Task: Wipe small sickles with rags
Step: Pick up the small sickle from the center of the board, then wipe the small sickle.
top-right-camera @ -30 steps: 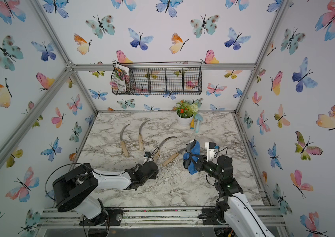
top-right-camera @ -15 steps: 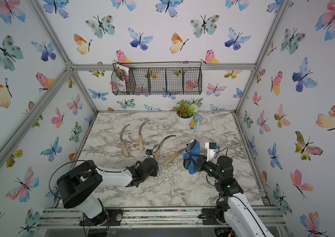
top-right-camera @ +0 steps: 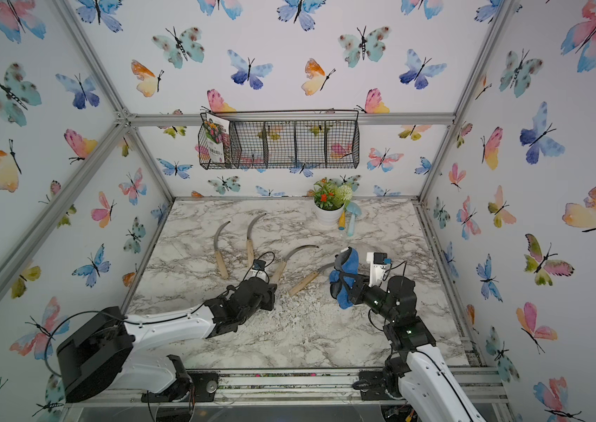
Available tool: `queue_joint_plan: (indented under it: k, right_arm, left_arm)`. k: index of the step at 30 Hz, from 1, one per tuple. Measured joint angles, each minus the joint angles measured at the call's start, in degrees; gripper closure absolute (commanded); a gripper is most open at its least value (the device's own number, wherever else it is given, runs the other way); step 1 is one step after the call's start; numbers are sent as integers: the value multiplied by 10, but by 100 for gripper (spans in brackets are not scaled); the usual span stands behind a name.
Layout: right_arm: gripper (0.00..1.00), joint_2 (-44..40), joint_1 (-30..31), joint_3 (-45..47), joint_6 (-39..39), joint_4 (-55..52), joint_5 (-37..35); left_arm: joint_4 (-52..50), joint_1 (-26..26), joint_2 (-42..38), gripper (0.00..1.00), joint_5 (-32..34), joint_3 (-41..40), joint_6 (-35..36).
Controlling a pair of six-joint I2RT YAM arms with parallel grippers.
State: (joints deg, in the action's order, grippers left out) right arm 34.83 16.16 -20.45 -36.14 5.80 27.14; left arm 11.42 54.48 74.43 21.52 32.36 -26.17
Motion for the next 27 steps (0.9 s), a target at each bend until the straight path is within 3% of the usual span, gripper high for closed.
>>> queue_joint_plan:
  k: [5, 10, 16, 27]
  right_arm:
    - [98, -25, 0, -41, 18, -39, -10]
    - [98, -49, 0, -68, 27, -67, -7]
    - [98, -75, 0, -76, 27, -80, 9]
    - [98, 79, 2, -62, 21, -18, 44]
  left_arm:
    - [27, 29, -49, 100, -6, -2, 77]
    - [79, 64, -49, 100, -28, -26, 143]
    - [120, 65, -17, 100, -70, -21, 207]
    - [225, 72, 63, 100, -148, -8, 301]
